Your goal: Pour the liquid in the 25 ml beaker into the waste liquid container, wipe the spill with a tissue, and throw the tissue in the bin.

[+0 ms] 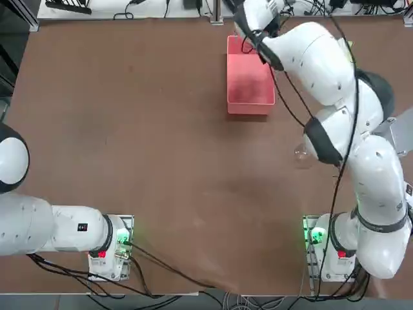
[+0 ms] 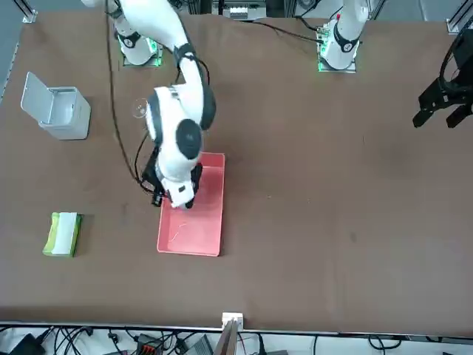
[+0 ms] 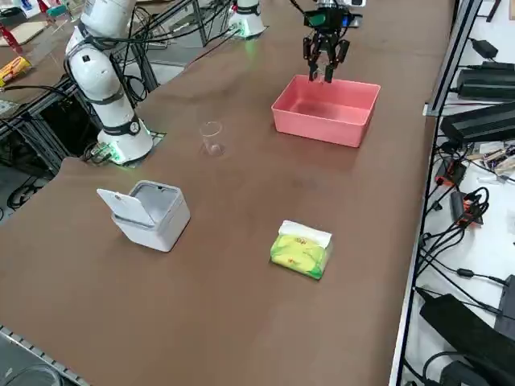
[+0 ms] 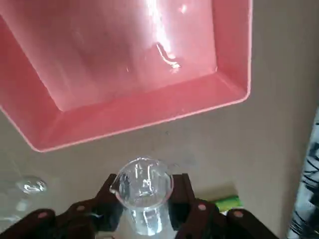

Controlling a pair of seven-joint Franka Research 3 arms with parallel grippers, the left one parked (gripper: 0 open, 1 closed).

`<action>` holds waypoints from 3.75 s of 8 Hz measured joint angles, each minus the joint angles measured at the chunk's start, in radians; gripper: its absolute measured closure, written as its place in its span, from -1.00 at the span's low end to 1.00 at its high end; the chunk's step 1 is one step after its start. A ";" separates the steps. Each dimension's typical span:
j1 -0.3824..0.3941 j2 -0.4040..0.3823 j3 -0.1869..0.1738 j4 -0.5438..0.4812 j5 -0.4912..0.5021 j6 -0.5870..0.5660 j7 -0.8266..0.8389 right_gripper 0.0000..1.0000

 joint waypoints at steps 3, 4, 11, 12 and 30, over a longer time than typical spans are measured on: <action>-0.111 -0.067 -0.003 0.000 0.201 0.000 -0.098 0.02; -0.172 -0.077 -0.004 0.001 0.289 0.003 -0.163 0.02; -0.454 -0.080 0.010 -0.067 0.805 0.060 -0.680 0.02; -0.455 -0.074 0.014 -0.099 0.856 0.091 -0.743 0.02; -0.707 0.056 0.024 -0.581 1.324 -0.002 -1.638 0.02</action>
